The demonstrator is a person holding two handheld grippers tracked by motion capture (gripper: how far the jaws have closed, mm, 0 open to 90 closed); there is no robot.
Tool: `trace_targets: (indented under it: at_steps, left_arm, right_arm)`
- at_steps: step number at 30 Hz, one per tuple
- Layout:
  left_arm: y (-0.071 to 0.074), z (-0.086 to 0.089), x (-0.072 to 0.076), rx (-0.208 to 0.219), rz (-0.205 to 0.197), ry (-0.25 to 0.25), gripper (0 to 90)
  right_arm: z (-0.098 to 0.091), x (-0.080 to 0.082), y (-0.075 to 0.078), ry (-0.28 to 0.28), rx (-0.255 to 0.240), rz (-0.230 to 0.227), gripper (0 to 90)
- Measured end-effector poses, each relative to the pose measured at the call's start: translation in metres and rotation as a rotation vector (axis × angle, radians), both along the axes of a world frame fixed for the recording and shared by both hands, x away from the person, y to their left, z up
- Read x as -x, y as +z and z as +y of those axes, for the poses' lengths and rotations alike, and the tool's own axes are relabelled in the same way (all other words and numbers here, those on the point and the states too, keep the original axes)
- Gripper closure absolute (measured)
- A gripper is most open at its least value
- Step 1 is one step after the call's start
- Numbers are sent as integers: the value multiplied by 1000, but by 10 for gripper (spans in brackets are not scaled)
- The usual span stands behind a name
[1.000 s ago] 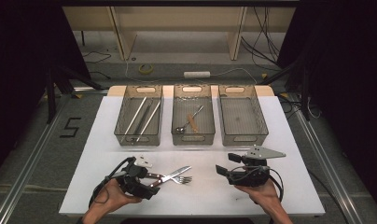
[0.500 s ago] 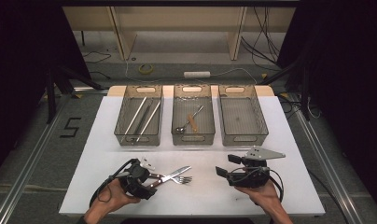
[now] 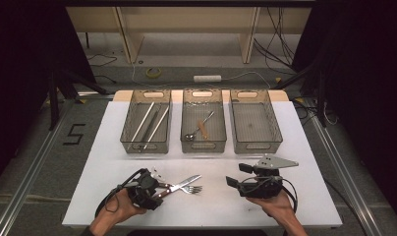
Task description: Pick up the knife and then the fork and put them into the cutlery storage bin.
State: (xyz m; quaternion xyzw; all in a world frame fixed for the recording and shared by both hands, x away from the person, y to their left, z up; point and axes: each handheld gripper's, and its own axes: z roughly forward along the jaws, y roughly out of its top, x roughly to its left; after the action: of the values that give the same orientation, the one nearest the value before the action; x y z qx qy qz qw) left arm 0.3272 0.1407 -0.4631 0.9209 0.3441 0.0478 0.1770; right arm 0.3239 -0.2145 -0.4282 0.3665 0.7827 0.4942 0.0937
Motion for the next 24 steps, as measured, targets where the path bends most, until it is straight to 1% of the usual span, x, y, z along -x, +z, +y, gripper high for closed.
trace_targets:
  at_steps: [3,4,14,16,20,21,24]
  left_arm:
    - [-2,-2,-1,-12,4,-5,581]
    - [-3,-2,-1,-25,9,-10,587]
    - [-3,-3,-1,-33,1,-18,633]
    - [-3,-3,-2,-40,1,-28,641]
    - [-3,-5,0,-36,1,-37,677]
    - [-2,-4,-1,-48,3,-53,685]
    - [-2,-5,0,-47,-1,-71,723]
  right_arm:
    - [0,0,0,0,-1,0,298]
    - [0,0,0,0,0,0,298]
    - [1,1,1,0,0,0,299]
    - [1,1,1,2,1,-2,299]
    - [1,1,1,2,2,-2,300]
    - [1,1,1,2,2,-3,300]
    - [1,1,1,2,2,-3,301]
